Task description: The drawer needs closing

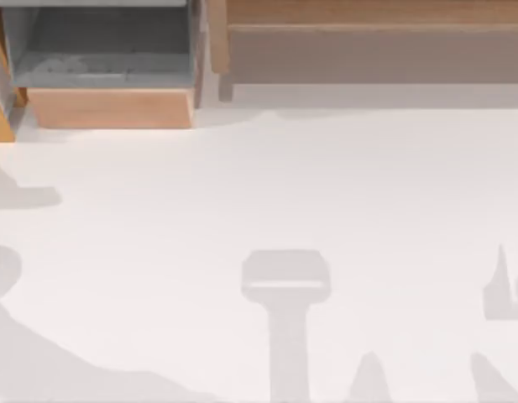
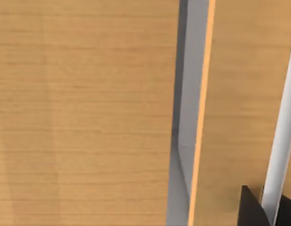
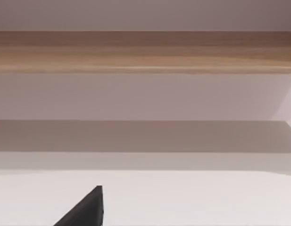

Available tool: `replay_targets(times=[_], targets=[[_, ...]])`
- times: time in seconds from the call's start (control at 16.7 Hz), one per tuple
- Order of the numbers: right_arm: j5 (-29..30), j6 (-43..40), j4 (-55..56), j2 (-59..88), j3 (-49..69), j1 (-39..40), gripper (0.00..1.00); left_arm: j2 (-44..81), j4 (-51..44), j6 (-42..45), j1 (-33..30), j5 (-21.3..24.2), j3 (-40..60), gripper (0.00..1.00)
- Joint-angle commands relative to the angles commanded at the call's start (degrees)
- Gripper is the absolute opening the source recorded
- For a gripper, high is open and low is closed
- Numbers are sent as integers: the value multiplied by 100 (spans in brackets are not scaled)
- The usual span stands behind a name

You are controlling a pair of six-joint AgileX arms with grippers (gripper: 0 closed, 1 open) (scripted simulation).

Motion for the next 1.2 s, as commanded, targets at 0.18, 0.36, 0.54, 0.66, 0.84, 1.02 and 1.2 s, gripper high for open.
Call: replay_targets(times=[0.18,0.36,0.54,0.66,0.84,1.02,1.2], targets=[[0,0,0,0,0,0,100,3,-4,0,-3,-3,8,0],[0,0,0,0,0,0,100,33,-46,4,7,-12,69,0],[0,0,0,0,0,0,100,263,-286,11,-103,-118,528,0],[0,0,0,0,0,0,100,452,-502,2,-204,-211,938,0],[0,0,0,0,0,0,100,677,-784,-18,-335,-337,1462,0],[0,0,0,0,0,0,100,733,-861,-26,-369,-374,1594,0],[0,0,0,0,0,0,100,733,-861,-26,-369,-374,1594,8]])
